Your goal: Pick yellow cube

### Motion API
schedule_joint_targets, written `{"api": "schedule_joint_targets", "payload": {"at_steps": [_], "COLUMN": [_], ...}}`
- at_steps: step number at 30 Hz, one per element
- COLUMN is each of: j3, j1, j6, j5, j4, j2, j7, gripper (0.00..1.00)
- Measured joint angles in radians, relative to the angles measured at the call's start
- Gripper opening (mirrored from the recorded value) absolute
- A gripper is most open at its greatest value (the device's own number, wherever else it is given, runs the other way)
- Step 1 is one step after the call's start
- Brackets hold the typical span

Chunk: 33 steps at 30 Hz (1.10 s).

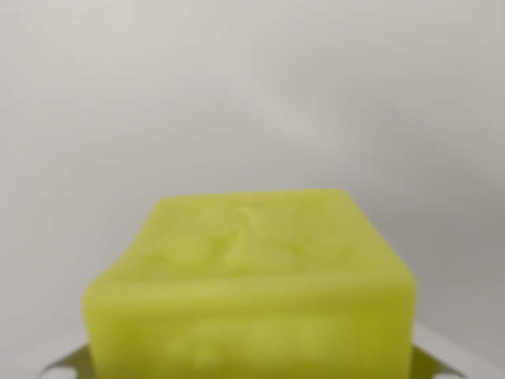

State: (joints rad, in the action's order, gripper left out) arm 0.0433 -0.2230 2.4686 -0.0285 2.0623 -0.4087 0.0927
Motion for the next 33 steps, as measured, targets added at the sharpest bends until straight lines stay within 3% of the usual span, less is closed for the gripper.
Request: {"api": "schedule_joint_targets", "payload": {"at_steps": [33], "j3": [0.000], "j1": [-0.001], "j6": [-0.176], "j5": [0.013], "j4": [-0.032], "j2": [0.144], "j7": [-0.008], "gripper": [0.00]}}
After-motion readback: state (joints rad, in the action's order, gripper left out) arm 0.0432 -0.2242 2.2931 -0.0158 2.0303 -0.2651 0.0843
